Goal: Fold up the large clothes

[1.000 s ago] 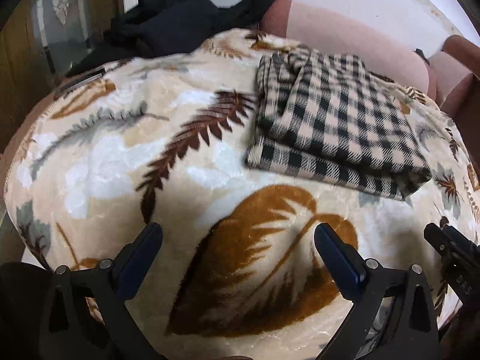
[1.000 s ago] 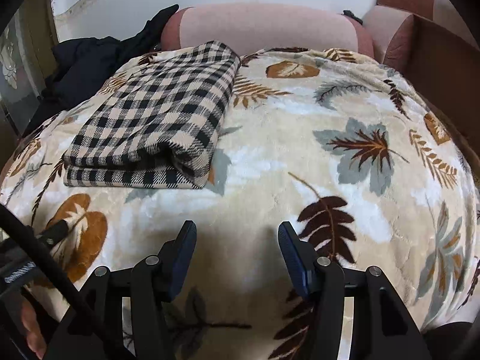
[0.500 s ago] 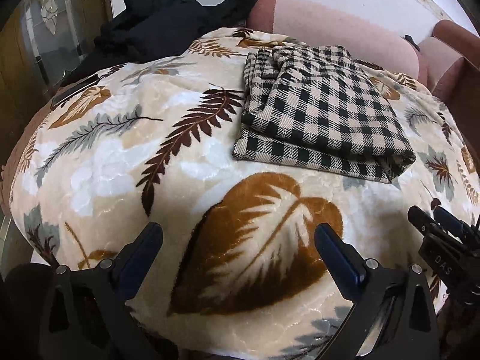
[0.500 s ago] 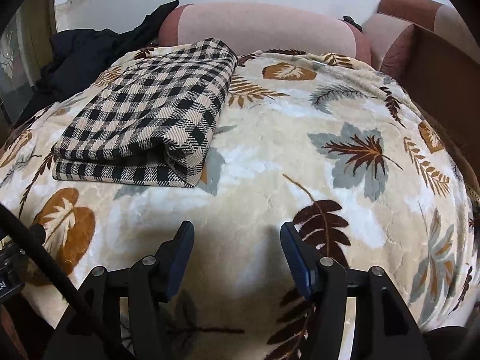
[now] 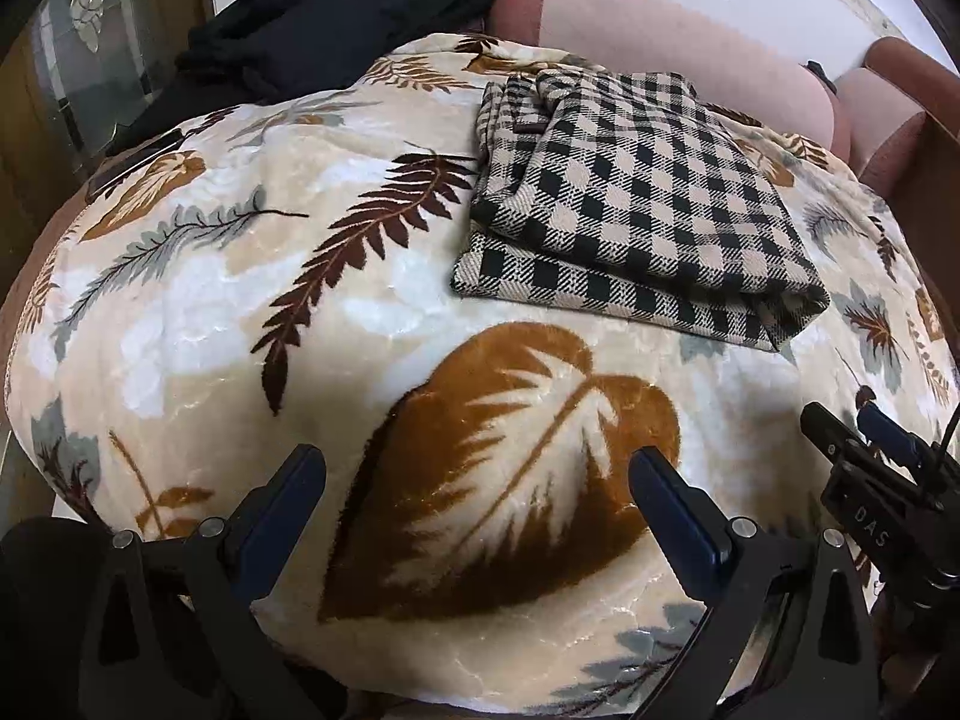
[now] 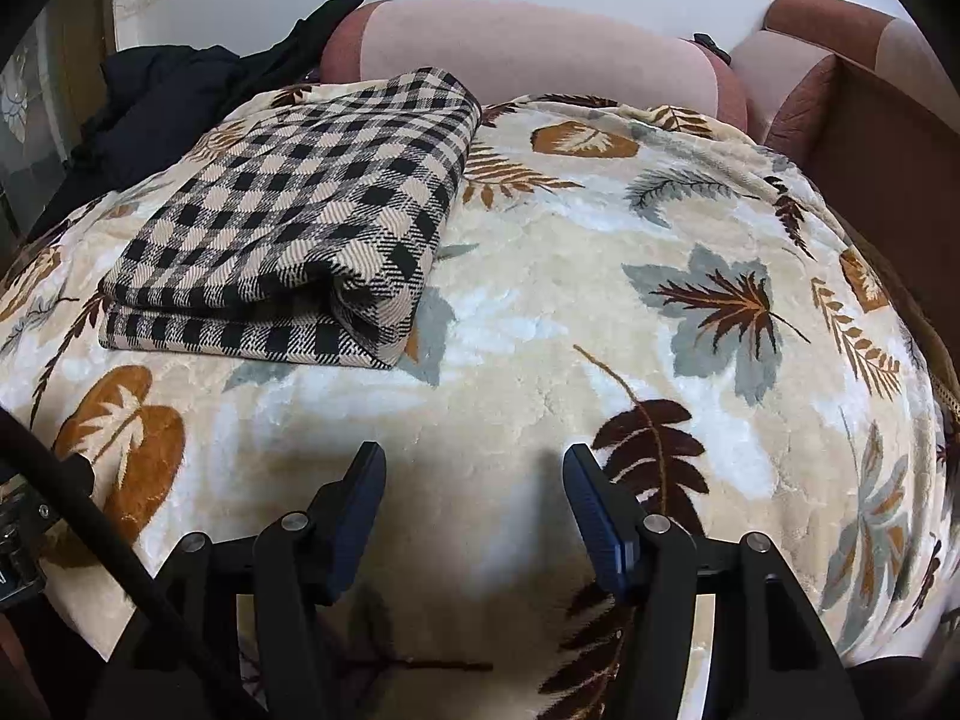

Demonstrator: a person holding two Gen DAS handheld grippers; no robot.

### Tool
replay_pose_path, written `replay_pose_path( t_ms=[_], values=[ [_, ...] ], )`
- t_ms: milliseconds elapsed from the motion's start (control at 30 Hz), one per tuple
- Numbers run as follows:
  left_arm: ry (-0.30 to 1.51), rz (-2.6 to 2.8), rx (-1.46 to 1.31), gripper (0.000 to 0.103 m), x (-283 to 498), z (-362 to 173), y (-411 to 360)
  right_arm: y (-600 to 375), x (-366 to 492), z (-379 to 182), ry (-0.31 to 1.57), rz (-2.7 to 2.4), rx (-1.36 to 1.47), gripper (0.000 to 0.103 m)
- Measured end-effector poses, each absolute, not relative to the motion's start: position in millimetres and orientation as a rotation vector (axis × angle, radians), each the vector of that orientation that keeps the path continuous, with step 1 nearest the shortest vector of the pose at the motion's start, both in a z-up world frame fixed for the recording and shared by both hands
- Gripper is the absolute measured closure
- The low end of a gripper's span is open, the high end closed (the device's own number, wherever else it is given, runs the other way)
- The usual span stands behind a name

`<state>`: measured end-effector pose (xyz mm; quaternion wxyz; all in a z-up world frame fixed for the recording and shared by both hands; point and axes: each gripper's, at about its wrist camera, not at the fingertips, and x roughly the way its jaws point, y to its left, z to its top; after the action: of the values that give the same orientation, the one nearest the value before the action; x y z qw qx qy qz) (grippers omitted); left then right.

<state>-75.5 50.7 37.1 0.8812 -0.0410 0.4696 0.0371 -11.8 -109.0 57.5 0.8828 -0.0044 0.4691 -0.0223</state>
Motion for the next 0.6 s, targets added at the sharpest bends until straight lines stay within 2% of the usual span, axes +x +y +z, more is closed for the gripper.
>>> replay_pose_path(
  t_ms=[600],
  values=[
    [0.996,0.048,-0.061,0.002,-76.5,31.9,45.1,-105.0,-11.4,55.6,0.973,-0.04,-0.024,0.036]
  ],
)
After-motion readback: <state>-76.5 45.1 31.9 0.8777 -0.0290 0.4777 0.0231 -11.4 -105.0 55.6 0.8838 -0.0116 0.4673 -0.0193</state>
